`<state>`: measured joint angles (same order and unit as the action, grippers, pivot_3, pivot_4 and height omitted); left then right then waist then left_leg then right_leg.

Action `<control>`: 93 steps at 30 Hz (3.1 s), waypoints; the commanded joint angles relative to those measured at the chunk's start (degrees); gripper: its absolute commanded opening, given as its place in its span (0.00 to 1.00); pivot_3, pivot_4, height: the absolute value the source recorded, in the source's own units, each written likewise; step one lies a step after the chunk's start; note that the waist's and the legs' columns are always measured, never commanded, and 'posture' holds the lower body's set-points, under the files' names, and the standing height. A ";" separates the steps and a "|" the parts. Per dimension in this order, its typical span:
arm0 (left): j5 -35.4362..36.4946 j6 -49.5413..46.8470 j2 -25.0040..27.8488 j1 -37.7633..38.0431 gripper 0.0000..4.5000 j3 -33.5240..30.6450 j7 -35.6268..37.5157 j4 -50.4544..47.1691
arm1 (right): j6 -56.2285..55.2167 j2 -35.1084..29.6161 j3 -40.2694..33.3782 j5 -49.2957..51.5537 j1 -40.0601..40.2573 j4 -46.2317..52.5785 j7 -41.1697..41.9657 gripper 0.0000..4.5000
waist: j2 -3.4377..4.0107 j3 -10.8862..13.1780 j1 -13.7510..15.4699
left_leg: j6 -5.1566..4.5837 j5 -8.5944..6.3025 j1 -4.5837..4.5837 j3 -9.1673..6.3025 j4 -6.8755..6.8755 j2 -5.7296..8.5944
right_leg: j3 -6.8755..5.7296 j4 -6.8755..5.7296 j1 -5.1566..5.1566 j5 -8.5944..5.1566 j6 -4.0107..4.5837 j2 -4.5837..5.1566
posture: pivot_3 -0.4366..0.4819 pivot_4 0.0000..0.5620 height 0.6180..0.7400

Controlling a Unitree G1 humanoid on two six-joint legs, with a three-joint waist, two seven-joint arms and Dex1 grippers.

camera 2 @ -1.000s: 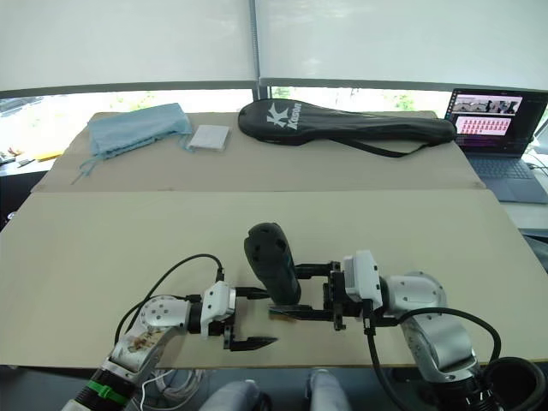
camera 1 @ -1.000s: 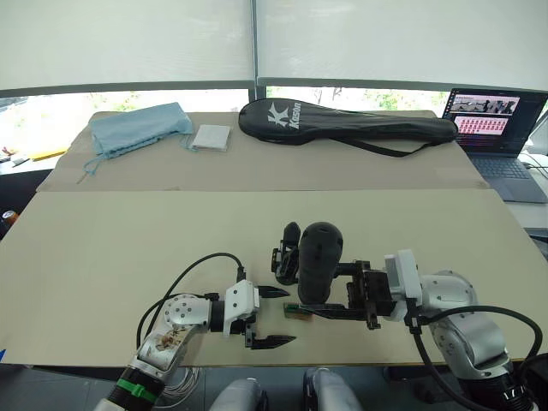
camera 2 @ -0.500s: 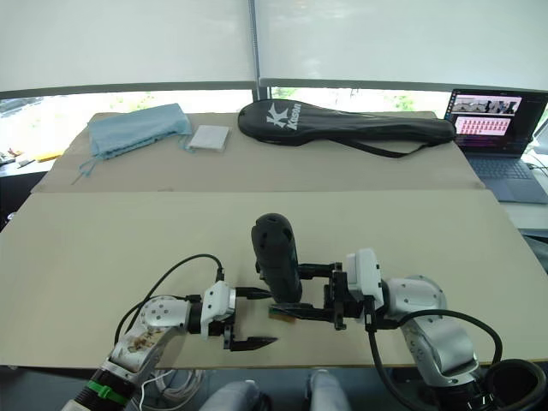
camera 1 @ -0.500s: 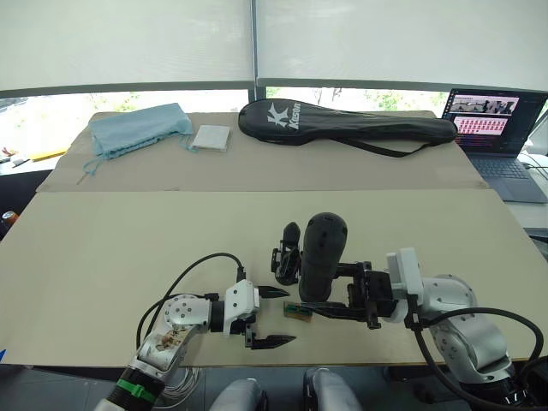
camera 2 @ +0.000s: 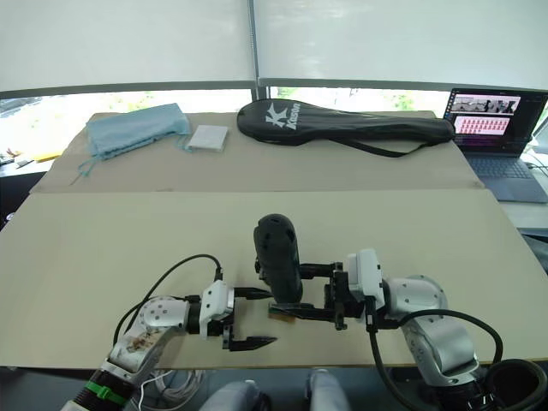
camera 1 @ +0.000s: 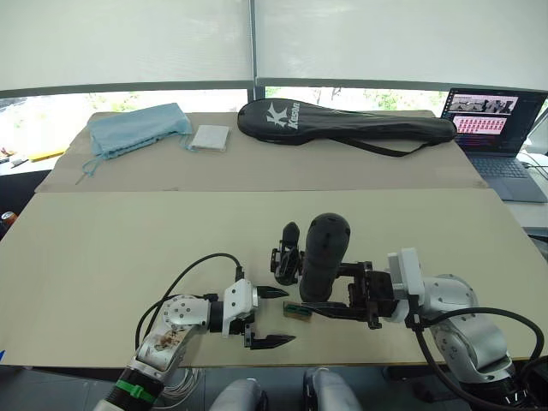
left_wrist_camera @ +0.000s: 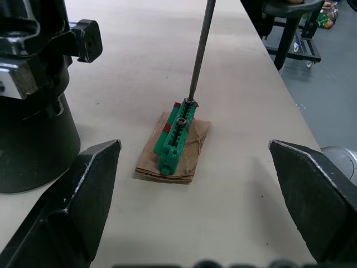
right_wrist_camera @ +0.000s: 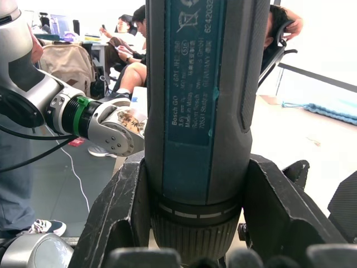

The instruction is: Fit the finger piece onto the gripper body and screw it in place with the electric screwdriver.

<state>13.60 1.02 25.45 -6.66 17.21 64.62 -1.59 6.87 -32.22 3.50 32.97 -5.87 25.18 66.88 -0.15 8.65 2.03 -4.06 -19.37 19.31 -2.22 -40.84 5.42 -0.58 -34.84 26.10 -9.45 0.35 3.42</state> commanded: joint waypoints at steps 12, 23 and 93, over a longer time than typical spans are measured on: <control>2.90 -1.19 2.10 0.23 1.00 -1.90 0.61 -1.15 | 1.85 -1.69 -2.38 4.88 -3.33 4.05 -1.74 0.42 | -0.02 0.01 -0.92 | 0.01 0.01 0.02 -0.01 0.04 0.00 | 0.01 -0.01 0.05 0.00 0.01 -0.01 | 0.48 0.27 1.00; 8.53 -1.55 3.40 0.76 1.00 -5.58 3.73 -3.47 | 4.14 -3.13 -3.99 7.57 -4.98 6.02 -2.53 0.42 | -0.06 0.05 -1.19 | 0.01 0.00 0.05 -0.01 0.04 0.00 | 0.00 0.00 0.07 0.00 0.01 0.00 | 0.48 0.27 1.00; 15.27 -7.76 7.52 -5.02 1.00 -18.15 4.94 -3.15 | 20.97 7.29 -0.50 10.13 -35.98 -11.47 -6.11 0.42 | -0.21 0.21 -1.47 | 0.06 0.03 0.42 -0.04 0.03 0.01 | -0.12 -0.04 0.43 0.02 0.06 -0.01 | 0.48 0.27 1.00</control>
<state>29.12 -7.78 33.01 -11.78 -0.88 69.47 -3.83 29.97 -25.29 4.03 43.01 -40.36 12.61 60.14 -0.35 8.85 0.56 -4.00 -19.34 19.75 -2.26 -40.80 5.43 -0.69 -34.88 26.56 -9.42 0.41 3.41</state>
